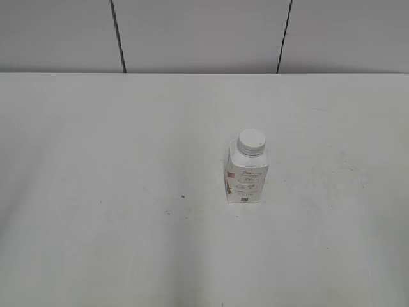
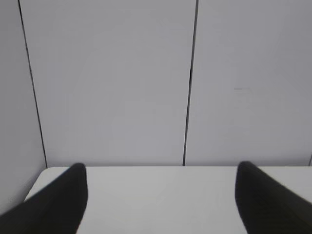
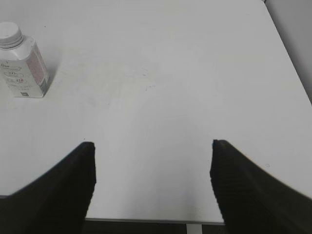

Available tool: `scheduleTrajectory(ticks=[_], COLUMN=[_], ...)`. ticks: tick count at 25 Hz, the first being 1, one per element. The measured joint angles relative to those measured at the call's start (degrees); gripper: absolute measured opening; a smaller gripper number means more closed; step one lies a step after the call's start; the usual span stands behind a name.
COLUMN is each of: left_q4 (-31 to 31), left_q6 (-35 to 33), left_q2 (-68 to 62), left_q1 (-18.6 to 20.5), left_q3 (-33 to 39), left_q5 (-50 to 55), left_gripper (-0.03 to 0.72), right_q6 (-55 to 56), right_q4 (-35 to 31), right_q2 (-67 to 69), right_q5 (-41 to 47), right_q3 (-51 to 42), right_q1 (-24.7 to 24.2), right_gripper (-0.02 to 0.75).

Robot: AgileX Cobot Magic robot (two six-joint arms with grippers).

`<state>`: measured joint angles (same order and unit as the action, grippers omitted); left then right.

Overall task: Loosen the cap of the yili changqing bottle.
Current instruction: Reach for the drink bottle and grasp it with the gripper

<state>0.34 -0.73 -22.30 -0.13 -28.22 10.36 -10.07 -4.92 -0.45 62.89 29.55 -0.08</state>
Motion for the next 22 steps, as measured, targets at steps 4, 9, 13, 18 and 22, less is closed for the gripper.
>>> scheduleTrajectory(ticks=[4,9,13,18,22], left_q4=[0.3,0.3,0.3,0.82,1.37], left_q6=[0.0,0.0,0.0,0.0,0.0], left_q2=[-5.2,-11.23,-16.17,-25.28,-34.05], left_q1=[0.0,0.0,0.0,0.0,0.0], left_q3=[0.3,4.4,7.03,7.33,7.38], left_q5=[-5.15,-15.47,-22.12,-27.85,-33.26], left_gripper=[0.565,0.565,0.565,0.565,0.561], right_q6=[0.0,0.05,0.05,0.05,0.05], right_q4=[0.0,0.0,-0.05,-0.05,-0.05], right_q2=[0.0,0.0,0.0,0.0,0.0], right_q5=[0.0,0.0,0.0,0.0,0.0], right_q3=[0.0,0.0,0.0,0.0,0.0], right_q1=[0.0,0.0,0.0,0.0,0.0], right_gripper=[0.58,0.58,0.58,0.58,0.58])
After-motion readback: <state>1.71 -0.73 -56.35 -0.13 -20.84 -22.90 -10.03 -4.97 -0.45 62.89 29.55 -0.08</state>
